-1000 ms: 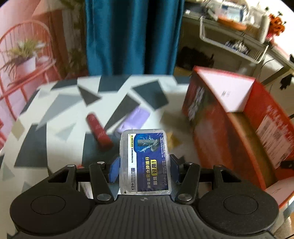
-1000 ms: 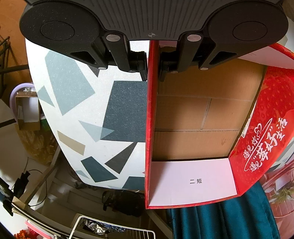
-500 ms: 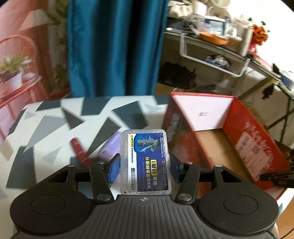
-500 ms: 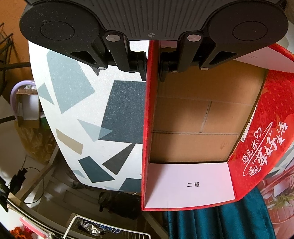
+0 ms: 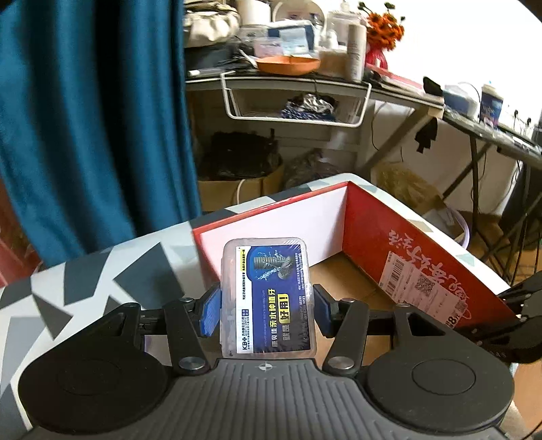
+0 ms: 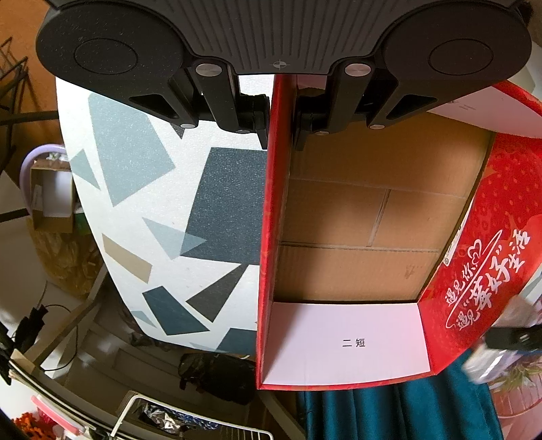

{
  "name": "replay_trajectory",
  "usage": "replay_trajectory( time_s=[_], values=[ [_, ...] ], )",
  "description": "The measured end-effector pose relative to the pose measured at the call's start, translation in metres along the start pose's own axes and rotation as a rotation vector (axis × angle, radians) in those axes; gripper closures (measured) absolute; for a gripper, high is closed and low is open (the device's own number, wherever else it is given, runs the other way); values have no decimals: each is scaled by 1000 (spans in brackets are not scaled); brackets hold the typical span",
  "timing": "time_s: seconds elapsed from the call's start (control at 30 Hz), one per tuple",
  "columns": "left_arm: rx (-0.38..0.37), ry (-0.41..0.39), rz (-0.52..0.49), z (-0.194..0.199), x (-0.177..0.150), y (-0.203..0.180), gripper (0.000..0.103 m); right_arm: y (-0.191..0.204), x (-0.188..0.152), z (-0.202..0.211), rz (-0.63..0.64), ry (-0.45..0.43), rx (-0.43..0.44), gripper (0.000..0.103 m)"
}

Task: Organize rigid objects
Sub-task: 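Lift the clear box with the left tool and drop it into the red box, then lower the left tool to the keys on the table and grasp them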

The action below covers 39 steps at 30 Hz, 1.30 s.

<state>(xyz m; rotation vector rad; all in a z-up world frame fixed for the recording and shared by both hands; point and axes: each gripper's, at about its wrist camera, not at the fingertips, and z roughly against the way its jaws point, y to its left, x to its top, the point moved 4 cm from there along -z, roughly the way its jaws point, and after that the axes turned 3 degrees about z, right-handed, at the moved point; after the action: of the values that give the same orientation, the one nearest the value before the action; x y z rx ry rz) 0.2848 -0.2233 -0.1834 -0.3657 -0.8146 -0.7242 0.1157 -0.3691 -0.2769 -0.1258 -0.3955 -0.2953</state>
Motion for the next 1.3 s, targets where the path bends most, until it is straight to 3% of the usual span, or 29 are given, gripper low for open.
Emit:
replay_trajectory(
  time_s=[0.4,0.8,0.97,1.3],
  values=[
    [-2,45,-34,-37,1,-3,45,0,1,0,5,0,4,91],
    [-38,39,-19,-37,0,0,45,-1,2,-3,1,-3,7,91],
    [-62,8,-9,-28,2,1,28,-1,1,-2,1,-3,7,91],
    [-27,-61,95,18,1,32,28,-1,1,-3,1,-4,9,91]
  ],
)
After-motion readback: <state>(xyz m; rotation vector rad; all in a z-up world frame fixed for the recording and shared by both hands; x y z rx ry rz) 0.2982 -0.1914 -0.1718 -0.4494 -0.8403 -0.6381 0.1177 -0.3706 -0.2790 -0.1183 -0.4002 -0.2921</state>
